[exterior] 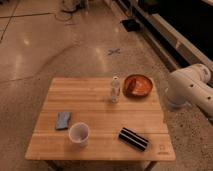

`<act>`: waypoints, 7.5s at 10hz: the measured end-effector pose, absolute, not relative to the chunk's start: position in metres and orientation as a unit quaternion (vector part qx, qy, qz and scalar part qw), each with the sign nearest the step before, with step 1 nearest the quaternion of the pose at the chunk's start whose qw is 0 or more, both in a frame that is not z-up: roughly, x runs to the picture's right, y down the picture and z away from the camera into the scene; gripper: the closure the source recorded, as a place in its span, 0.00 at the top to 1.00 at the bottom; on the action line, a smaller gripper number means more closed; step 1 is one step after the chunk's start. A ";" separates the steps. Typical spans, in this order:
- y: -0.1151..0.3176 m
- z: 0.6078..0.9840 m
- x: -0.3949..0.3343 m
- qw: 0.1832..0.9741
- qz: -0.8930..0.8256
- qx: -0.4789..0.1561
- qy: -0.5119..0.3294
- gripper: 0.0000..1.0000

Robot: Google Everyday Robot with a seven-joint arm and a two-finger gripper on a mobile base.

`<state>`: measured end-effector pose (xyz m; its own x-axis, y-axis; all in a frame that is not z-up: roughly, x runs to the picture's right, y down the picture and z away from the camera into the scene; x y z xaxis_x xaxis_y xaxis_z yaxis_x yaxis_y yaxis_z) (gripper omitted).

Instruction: Push the eraser across the table

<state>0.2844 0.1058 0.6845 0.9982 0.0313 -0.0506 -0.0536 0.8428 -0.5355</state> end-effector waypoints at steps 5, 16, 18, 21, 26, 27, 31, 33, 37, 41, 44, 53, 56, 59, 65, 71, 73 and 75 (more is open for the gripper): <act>0.106 0.685 0.284 0.960 0.022 -0.279 0.020 0.65; 0.108 0.692 0.290 0.960 0.022 -0.278 0.023 0.65; 0.119 0.707 0.299 0.958 0.027 -0.283 0.028 0.65; 0.146 0.728 0.308 0.953 0.040 -0.299 0.035 0.65; 0.197 0.741 0.305 0.947 0.054 -0.315 0.030 0.65; 0.203 0.742 0.302 0.949 0.054 -0.309 0.028 0.65; 0.226 0.742 0.305 0.953 0.072 -0.292 0.033 0.65; 0.241 0.740 0.309 0.951 0.091 -0.293 0.038 0.65; 0.275 0.734 0.287 0.941 0.110 -0.319 0.027 0.65; 0.298 0.732 0.262 0.935 0.106 -0.337 0.011 0.55; 0.303 0.737 0.257 0.937 0.106 -0.334 0.005 0.25; 0.311 0.750 0.241 0.939 0.100 -0.328 -0.014 0.00; 0.311 0.750 0.241 0.939 0.100 -0.328 -0.015 0.00; 0.313 0.751 0.239 0.938 0.103 -0.329 -0.016 0.00; 0.304 0.757 0.199 0.939 0.107 -0.323 -0.046 0.00; 0.285 0.773 0.166 0.945 0.087 -0.310 -0.065 0.00; 0.275 0.774 0.155 0.947 0.081 -0.303 -0.074 0.00; 0.268 0.774 0.144 0.948 0.071 -0.298 -0.081 0.00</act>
<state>0.1442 0.2684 0.7742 0.9769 0.1830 0.1106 -0.0868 0.8121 -0.5770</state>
